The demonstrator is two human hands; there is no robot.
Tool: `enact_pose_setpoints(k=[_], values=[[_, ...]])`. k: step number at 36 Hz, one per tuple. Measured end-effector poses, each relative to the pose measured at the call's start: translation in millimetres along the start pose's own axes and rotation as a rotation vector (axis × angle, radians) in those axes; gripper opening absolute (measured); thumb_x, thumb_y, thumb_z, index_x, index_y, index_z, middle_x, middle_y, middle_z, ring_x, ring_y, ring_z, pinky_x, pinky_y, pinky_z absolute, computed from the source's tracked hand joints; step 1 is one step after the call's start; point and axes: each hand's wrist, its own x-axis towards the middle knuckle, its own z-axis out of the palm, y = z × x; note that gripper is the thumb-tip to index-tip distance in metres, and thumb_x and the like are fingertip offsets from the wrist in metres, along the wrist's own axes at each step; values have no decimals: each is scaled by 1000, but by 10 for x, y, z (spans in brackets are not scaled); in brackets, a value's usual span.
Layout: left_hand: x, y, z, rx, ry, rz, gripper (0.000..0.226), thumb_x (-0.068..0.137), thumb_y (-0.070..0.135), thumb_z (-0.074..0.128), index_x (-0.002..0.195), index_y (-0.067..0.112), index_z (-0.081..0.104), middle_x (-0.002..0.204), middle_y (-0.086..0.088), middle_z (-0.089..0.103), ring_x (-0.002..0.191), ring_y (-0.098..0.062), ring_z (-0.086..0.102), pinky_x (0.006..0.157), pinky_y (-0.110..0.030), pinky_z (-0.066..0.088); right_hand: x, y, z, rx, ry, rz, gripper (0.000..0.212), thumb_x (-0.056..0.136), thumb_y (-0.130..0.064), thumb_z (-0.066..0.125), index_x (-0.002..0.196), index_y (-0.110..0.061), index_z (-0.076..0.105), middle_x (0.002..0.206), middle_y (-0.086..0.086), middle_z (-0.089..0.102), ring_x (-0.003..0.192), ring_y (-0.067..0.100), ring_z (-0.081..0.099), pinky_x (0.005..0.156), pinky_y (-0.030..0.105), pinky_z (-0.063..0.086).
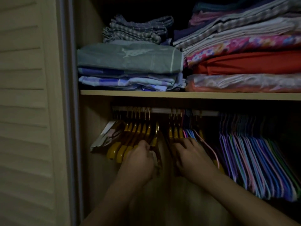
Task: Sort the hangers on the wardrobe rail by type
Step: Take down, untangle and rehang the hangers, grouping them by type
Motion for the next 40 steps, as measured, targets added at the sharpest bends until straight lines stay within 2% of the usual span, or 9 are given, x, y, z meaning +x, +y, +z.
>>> enact_pose_setpoints(k=[5, 8, 12, 16, 21, 28, 31, 35, 40], values=[[207, 150, 34, 32, 124, 78, 21, 104, 33, 45, 124, 33, 48, 99, 16, 50, 89, -5, 55, 66, -21, 42, -56, 56, -40, 15, -7, 45, 54, 92, -36, 53, 144, -26, 42, 146, 3, 41, 137, 27, 32, 114, 41, 33], [274, 158, 70, -13, 146, 112, 22, 103, 33, 46, 125, 35, 47, 109, 12, 52, 96, -10, 60, 77, -28, 53, -83, 95, -59, 13, -5, 65, 55, 93, -36, 53, 145, -26, 40, 146, 2, 41, 138, 26, 31, 115, 39, 31], [448, 97, 156, -50, 156, 143, 19, 102, 34, 48, 121, 37, 48, 103, 19, 47, 91, -14, 66, 78, -37, 61, -86, 130, -95, 24, -17, 107, 55, 95, -35, 53, 147, -27, 36, 149, 2, 37, 141, 25, 27, 115, 38, 28], [699, 50, 267, -15, 161, 132, 21, 102, 32, 48, 123, 33, 48, 107, 13, 52, 91, -17, 68, 78, -41, 61, -56, 164, -115, 53, -41, 153, 56, 94, -35, 55, 146, -26, 38, 148, 2, 37, 139, 25, 28, 115, 40, 32], [819, -20, 378, 33, 103, 85, 30, 103, 27, 47, 133, 26, 45, 126, 1, 55, 111, -17, 57, 94, -40, 53, -78, 241, -99, 71, -37, 192, 55, 95, -35, 52, 147, -25, 37, 149, 2, 37, 138, 23, 29, 115, 38, 31], [732, -138, 505, 57, 87, 36, 35, 101, 24, 49, 135, 22, 43, 129, -2, 52, 111, -15, 51, 94, -37, 49, -152, 397, -137, 148, 33, 301, 49, 98, -32, 51, 145, -24, 40, 146, 0, 41, 135, 21, 31, 111, 34, 34], [691, -191, 455, 109, 35, -10, 40, 98, 23, 52, 136, 22, 40, 129, -2, 51, 113, -18, 52, 93, -37, 48, -188, 483, -143, 233, 105, 381, 37, 98, -27, 52, 135, -23, 51, 138, 1, 46, 128, 21, 41, 104, 33, 39], [603, -238, 368, 353, -9, 15, 41, 97, 28, 49, 137, 25, 39, 127, -3, 55, 113, -23, 57, 87, -36, 48, -226, 612, -133, 389, 108, 474, 30, 97, -15, 53, 126, -16, 59, 126, 5, 53, 108, 22, 55, 84, 29, 43], [459, -300, 303, 552, -26, 84, 47, 98, 34, 46, 143, 27, 35, 135, -4, 51, 117, -24, 57, 92, -38, 50, -277, 712, -130, 493, 39, 529, 32, 97, -8, 53, 127, -13, 62, 118, 8, 66, 95, 19, 59, 79, 24, 41]])
